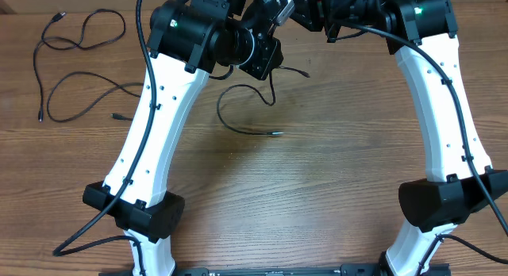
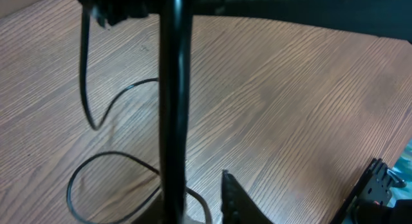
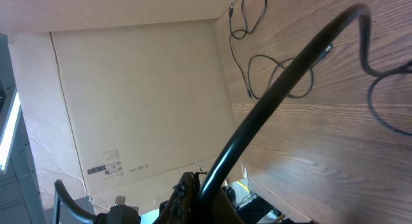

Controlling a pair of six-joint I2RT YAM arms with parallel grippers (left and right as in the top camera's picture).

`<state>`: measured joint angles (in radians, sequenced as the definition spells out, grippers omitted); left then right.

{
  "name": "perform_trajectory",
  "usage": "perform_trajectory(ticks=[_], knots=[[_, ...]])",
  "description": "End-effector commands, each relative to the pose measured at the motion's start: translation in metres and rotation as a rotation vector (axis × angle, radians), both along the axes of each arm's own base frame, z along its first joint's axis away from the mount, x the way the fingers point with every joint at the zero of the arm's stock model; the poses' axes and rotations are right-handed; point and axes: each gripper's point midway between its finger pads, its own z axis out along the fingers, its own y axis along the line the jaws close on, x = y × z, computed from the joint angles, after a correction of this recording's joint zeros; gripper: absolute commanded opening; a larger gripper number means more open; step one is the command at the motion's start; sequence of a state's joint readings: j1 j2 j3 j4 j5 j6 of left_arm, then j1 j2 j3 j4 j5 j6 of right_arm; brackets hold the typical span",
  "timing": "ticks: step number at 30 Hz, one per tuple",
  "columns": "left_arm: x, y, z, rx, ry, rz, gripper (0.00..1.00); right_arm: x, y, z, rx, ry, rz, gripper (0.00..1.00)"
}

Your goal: Untangle cables

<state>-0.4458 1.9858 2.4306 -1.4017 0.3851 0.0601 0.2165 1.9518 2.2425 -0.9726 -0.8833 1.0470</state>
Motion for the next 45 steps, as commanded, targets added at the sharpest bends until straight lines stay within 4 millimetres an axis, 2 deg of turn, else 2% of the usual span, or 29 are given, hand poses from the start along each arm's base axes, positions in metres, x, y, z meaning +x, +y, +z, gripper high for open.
perform_trajectory(ticks=[1, 6, 9, 13, 17, 19, 20, 22, 24, 25, 29, 30, 31, 35, 38, 41, 45], knots=[[0.000, -0.004, 0.002, -0.001, -0.014, -0.015, 0.17, -0.003, -0.002, 0.004, 0.006, -0.005, 0.003, 0.04], [0.000, -0.004, 0.001, 0.000, -0.013, -0.015, 0.04, -0.003, -0.002, 0.003, -0.001, -0.015, 0.009, 0.04], [0.000, -0.003, 0.001, -0.001, -0.009, -0.012, 0.04, -0.002, -0.003, 0.002, -0.024, -0.058, 0.017, 0.13], [0.000, -0.002, 0.001, 0.005, -0.011, -0.007, 0.04, -0.002, -0.005, -0.002, -0.050, -0.076, 0.019, 0.15], [0.012, 0.015, -0.005, 0.062, -0.001, 0.142, 0.04, 0.004, -0.012, -0.008, -0.104, -0.115, 0.000, 0.18], [0.017, 0.024, -0.008, 0.092, 0.002, 0.208, 0.04, 0.009, -0.024, -0.020, -0.165, -0.080, -0.062, 0.30], [0.017, 0.026, -0.009, 0.102, 0.003, 0.217, 0.04, 0.013, -0.032, -0.028, -0.206, -0.060, -0.103, 0.40], [0.016, 0.026, -0.009, 0.102, 0.004, 0.216, 0.04, 0.022, -0.056, -0.047, -0.329, -0.032, -0.208, 0.77], [0.016, 0.026, -0.007, 0.095, 0.006, 0.226, 0.04, 0.028, -0.081, -0.062, -0.468, -0.034, -0.290, 0.95], [0.016, 0.026, -0.007, 0.092, 0.010, 0.232, 0.04, 0.029, -0.096, -0.070, -0.536, -0.021, -0.328, 1.00], [0.013, 0.027, -0.002, 0.068, 0.025, 0.268, 0.04, 0.023, -0.135, -0.090, -0.717, 0.045, -0.429, 1.00], [0.009, 0.026, 0.003, 0.046, 0.035, 0.275, 0.04, 0.019, -0.155, -0.097, -0.820, 0.060, -0.466, 1.00], [0.005, 0.024, 0.007, 0.028, 0.038, 0.261, 0.04, 0.015, -0.166, -0.100, -0.875, 0.075, -0.491, 1.00], [-0.011, 0.023, 0.038, -0.052, 0.001, 0.239, 0.04, 0.003, -0.201, -0.106, -1.059, 0.118, -0.572, 1.00], [-0.022, 0.034, 0.064, -0.093, -0.041, 0.290, 0.04, -0.002, -0.208, -0.108, -1.099, 0.136, -0.579, 1.00], [-0.035, 0.055, 0.090, -0.123, -0.087, 0.369, 0.04, -0.004, -0.208, -0.109, -1.104, 0.145, -0.573, 1.00], [-0.052, 0.082, 0.105, -0.160, -0.066, 0.485, 0.04, -0.005, -0.208, -0.109, -1.105, 0.147, -0.572, 1.00]])
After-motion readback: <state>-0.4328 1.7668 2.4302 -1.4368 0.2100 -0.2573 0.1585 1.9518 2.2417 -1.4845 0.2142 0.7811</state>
